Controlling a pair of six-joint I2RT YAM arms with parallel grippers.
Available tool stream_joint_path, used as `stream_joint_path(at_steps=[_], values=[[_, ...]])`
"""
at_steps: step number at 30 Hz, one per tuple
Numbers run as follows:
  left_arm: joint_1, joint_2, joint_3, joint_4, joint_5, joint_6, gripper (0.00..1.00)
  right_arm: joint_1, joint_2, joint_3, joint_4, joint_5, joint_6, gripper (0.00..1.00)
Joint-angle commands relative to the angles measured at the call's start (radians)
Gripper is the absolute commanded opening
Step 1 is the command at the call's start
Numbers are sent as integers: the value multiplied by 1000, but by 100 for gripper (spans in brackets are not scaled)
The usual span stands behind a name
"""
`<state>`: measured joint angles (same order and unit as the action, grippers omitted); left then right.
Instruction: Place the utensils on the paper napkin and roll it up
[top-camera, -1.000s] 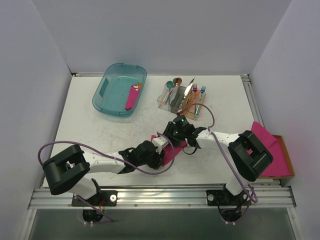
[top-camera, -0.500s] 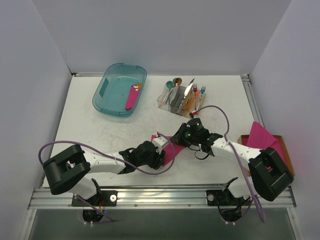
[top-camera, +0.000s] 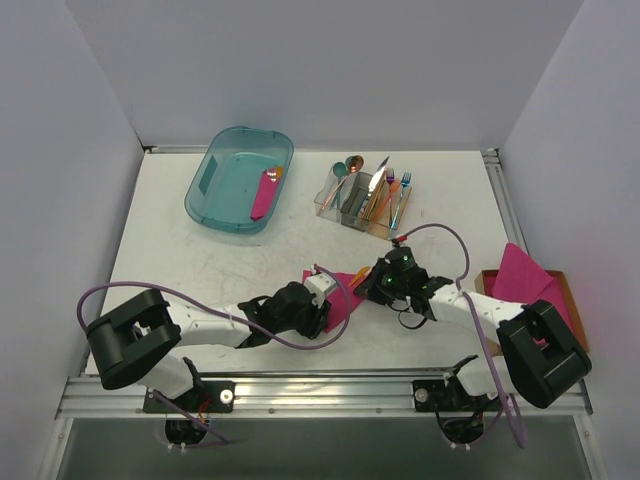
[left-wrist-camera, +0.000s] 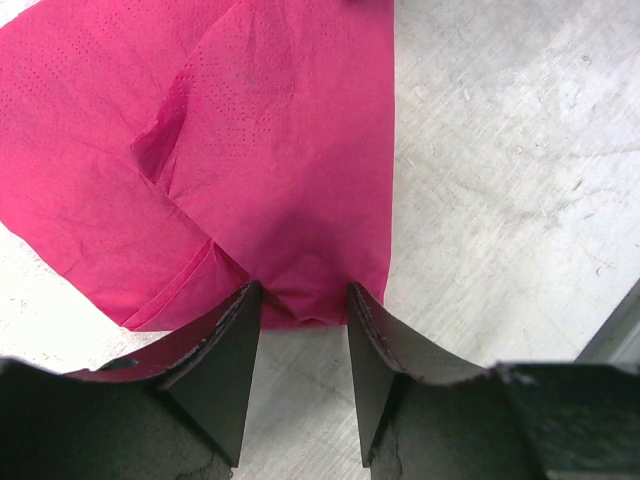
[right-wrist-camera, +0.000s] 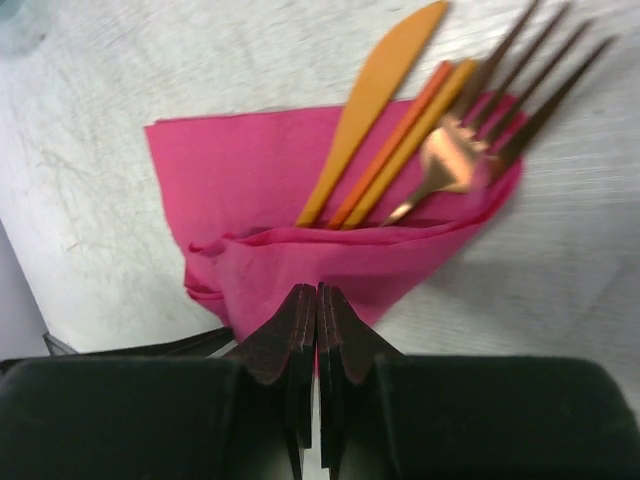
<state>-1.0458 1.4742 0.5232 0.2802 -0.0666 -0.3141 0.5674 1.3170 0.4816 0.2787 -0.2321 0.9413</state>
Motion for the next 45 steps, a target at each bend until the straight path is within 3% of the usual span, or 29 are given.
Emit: stream_joint_path(at_steps=[1, 14, 23, 29, 32, 36, 45], values=[[-3, 15, 24, -9, 8, -2, 48, -47, 22, -27, -15, 34, -22, 0], [-3, 12, 24, -10, 7, 3, 48, -141, 91, -37, -42, 60, -73, 0], [-3, 15, 26, -9, 10, 6, 46, -156, -38, 52, -161, 39, -162, 1], [-5, 23, 32, -9, 11, 6, 46, -120, -79, 18, 13, -163, -125, 9], [-3, 18, 31, -9, 11, 4, 46, -46, -70, 35, 51, -154, -105, 9], [-5, 15, 28, -7, 10, 1, 46, 37, -22, 61, 117, -124, -76, 0], [-3, 12, 28, -3, 13, -5, 46, 97, 165, 89, 260, -110, -24, 0]])
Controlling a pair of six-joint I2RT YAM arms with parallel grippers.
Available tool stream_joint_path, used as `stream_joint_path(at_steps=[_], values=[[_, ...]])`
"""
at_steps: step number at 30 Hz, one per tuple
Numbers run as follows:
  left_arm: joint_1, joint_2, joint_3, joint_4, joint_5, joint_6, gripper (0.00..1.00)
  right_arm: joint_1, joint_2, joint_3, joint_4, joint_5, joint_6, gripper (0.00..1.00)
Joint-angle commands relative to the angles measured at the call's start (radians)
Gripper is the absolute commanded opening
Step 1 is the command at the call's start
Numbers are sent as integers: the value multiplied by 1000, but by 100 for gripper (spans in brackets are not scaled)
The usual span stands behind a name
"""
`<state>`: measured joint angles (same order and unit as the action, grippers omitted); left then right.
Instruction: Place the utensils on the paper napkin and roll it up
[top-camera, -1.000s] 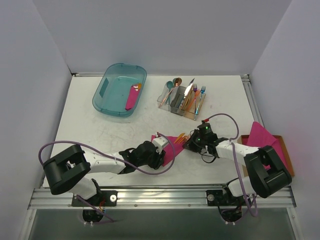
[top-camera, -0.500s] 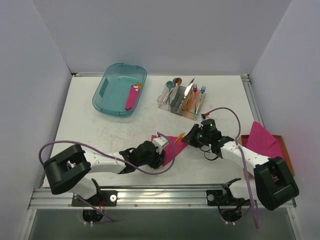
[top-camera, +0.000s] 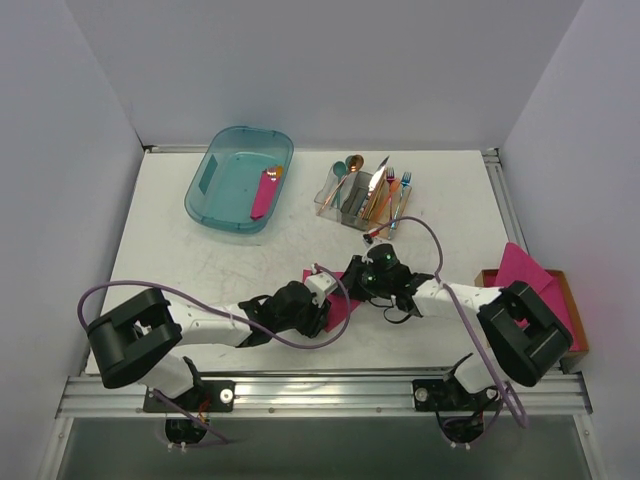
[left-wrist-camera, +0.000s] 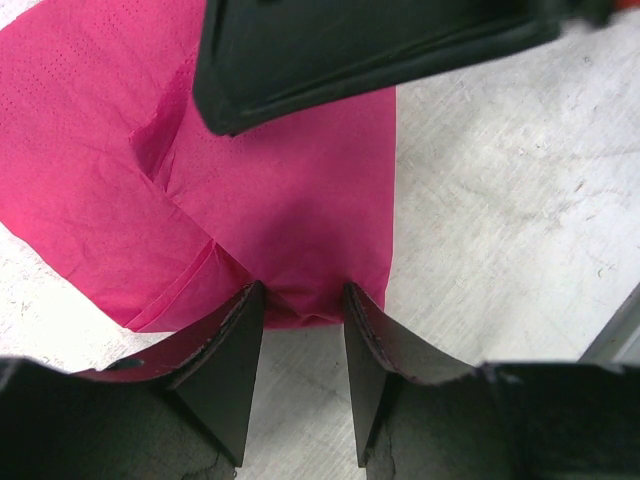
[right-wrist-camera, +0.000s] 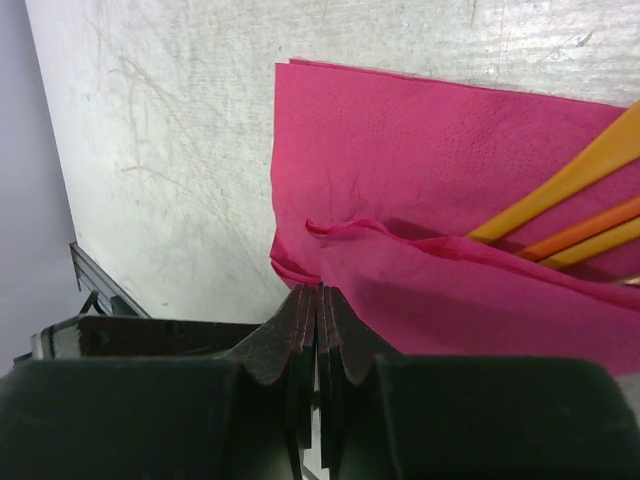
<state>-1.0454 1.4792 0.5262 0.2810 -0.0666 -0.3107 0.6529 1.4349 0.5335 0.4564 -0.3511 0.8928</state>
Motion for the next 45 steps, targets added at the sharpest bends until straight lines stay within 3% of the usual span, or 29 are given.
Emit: stream_joint_path(at_steps=[1, 8, 11, 18, 24, 25, 26, 30, 32, 36, 40, 45], values=[[-4, 7, 24, -2, 13, -8, 46, 13, 59, 37, 99, 9, 28, 0], [-2, -3, 29, -12, 11, -7, 47, 22, 183, 42, 241, -8, 44, 0], [-2, -28, 29, -29, 8, -8, 49, 33, 216, 48, 219, 4, 48, 0], [11, -247, 51, -188, -68, -22, 54, 40, 228, 16, 205, 32, 60, 0], [126, -440, 41, -266, -138, -90, 75, 50, 220, 6, 214, 34, 63, 0], [172, -454, 35, -267, -133, -91, 80, 51, 220, 8, 212, 35, 63, 0], [198, -461, 40, -273, -145, -106, 94, 51, 219, 8, 206, 37, 58, 0], [326, -371, 139, -429, -107, -165, 94, 53, 213, 14, 185, 41, 48, 0], [399, -320, 182, -440, -53, -169, 94, 53, 208, 14, 170, 44, 43, 0], [423, -202, 199, -362, 31, -149, 100, 54, 200, 19, 145, 52, 32, 0], [423, -65, 296, -384, 94, -137, 84, 56, 185, 20, 123, 67, 24, 0], [423, 79, 357, -367, 158, -123, 72, 56, 179, 20, 114, 72, 24, 0]])
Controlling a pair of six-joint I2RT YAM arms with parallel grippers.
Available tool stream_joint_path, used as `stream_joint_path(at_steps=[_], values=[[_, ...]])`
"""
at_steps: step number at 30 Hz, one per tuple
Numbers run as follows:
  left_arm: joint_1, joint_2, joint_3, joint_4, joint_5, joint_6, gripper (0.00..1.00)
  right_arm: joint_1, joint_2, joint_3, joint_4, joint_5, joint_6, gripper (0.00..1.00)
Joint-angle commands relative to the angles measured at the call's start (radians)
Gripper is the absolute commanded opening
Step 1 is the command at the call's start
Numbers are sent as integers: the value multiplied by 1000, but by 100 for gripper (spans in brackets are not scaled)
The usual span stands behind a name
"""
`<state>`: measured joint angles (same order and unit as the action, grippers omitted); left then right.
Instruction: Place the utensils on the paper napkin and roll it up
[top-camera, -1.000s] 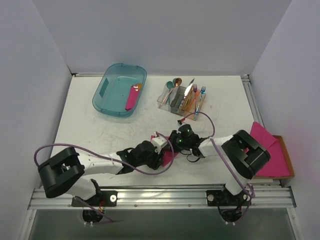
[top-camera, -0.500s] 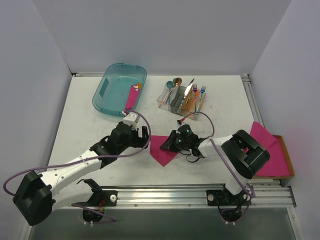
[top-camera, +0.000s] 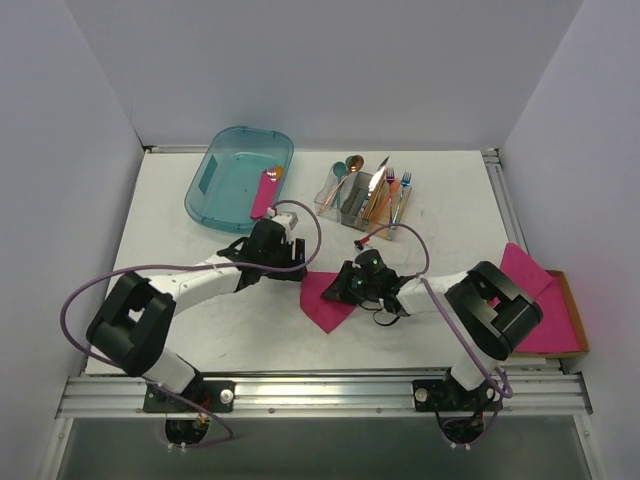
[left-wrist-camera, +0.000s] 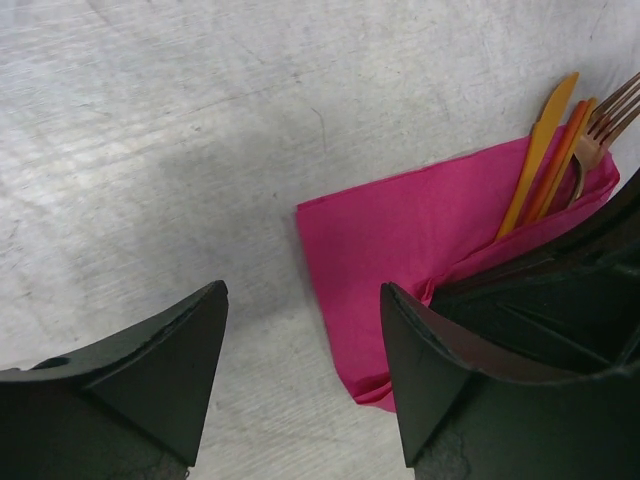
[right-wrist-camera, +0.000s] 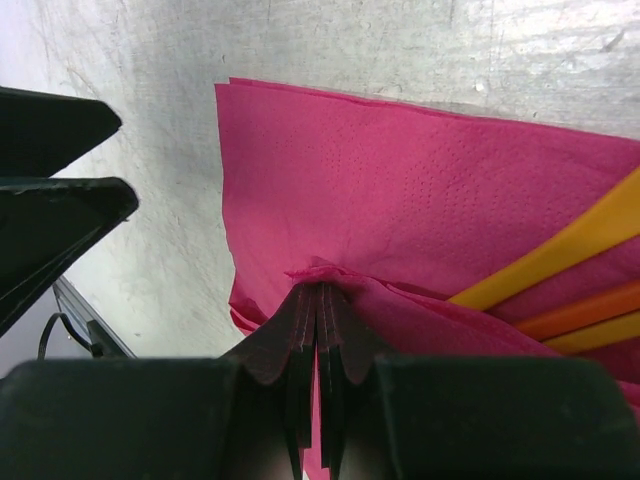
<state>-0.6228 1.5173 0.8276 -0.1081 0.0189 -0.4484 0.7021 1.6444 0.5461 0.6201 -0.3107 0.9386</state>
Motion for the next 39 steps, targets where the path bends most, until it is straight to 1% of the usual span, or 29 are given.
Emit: stream_joint_path(at_steps=[1, 4, 5, 8, 11, 13, 18, 22, 23, 25, 26, 28, 29, 39], values=[[1, 55, 61, 27, 85, 14, 70, 7, -31, 8, -49, 33, -23, 0], [0, 109, 82, 35, 98, 5, 68, 10, -35, 6, -51, 35, -20, 0], [0, 121, 91, 36, 101, 4, 65, 8, -37, 6, -53, 38, -20, 0], [0, 155, 97, 35, 99, -6, 63, 8, -35, 12, -60, 38, -24, 0], [0, 179, 100, 41, 105, -9, 60, 8, -37, 15, -68, 38, -27, 0], [0, 195, 105, 47, 116, -12, 52, 10, -40, 15, -71, 41, -27, 0], [-6, 218, 104, 57, 133, -26, 44, 8, -44, 25, -88, 51, -29, 0], [-18, 225, 96, 67, 133, -33, 35, 8, -47, 17, -88, 56, -26, 0], [-18, 228, 88, 71, 133, -36, 29, 8, -46, 17, -86, 58, -24, 0], [-26, 225, 78, 85, 130, -41, 24, 8, -46, 17, -85, 59, -23, 0], [-28, 221, 77, 88, 122, -42, 14, 8, -44, 15, -85, 56, -21, 0], [-34, 205, 74, 93, 112, -44, 4, 8, -44, 14, -83, 56, -21, 0], [-37, 190, 70, 94, 105, -44, 2, 8, -46, 14, -83, 58, -20, 0], [-55, 113, 67, 94, 96, -27, 2, 8, -80, -8, -63, 74, 3, 0]])
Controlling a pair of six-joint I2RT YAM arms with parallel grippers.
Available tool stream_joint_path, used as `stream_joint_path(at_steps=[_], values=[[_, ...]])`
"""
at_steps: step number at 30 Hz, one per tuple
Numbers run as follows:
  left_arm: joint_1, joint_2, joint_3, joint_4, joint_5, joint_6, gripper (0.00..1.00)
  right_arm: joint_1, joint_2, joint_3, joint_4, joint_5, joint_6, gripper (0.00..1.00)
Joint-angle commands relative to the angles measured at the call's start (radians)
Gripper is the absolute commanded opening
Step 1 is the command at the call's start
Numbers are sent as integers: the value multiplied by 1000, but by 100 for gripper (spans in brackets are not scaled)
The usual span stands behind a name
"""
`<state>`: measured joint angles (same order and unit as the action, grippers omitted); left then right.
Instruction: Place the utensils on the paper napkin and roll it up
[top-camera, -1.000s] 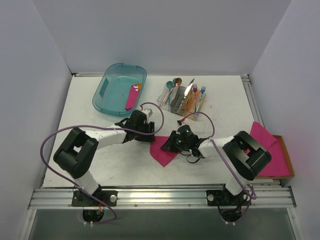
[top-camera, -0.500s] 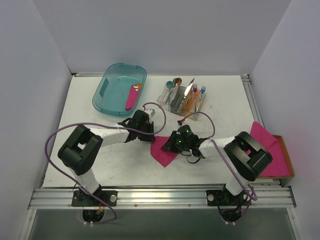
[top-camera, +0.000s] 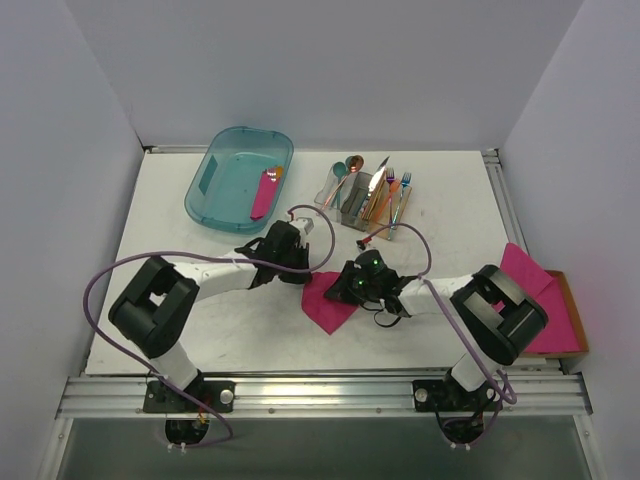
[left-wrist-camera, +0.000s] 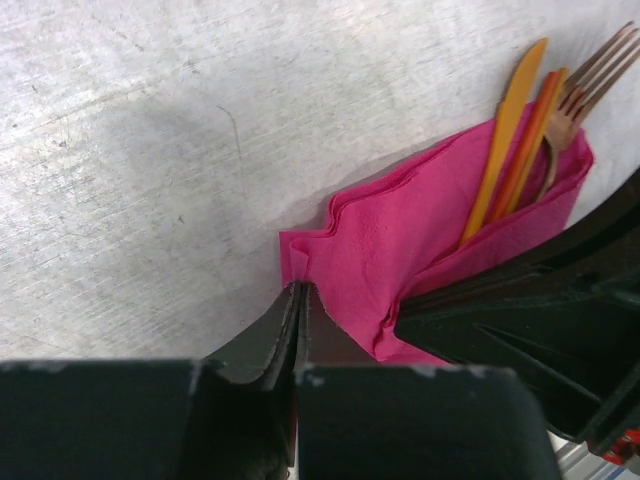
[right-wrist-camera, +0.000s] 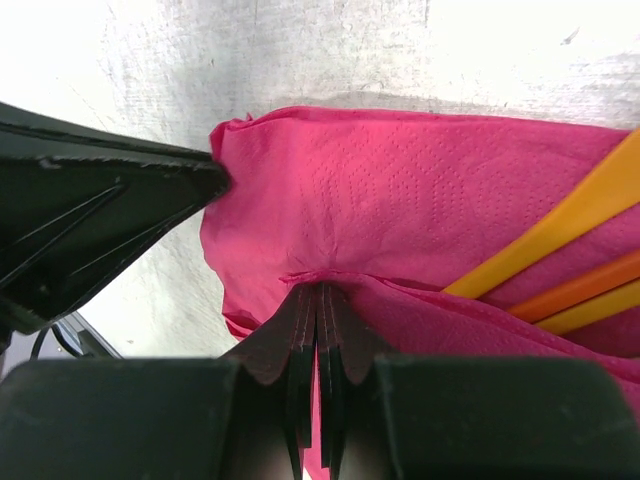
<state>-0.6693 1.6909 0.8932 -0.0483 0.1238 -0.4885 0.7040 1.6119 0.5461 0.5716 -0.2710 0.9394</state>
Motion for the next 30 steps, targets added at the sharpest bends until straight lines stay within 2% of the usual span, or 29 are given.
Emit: stream_joint_path(at_steps=[1, 12, 30], values=[[-9, -65, -5, 34, -7, 13, 2, 6, -49, -8, -15, 36, 4, 0], [-30, -141, -53, 111, -9, 13, 2, 6, -72, -14, -26, 50, 12, 0], [-81, -157, -40, 67, -59, -1, 2, 26, -109, -37, -23, 79, 30, 0]])
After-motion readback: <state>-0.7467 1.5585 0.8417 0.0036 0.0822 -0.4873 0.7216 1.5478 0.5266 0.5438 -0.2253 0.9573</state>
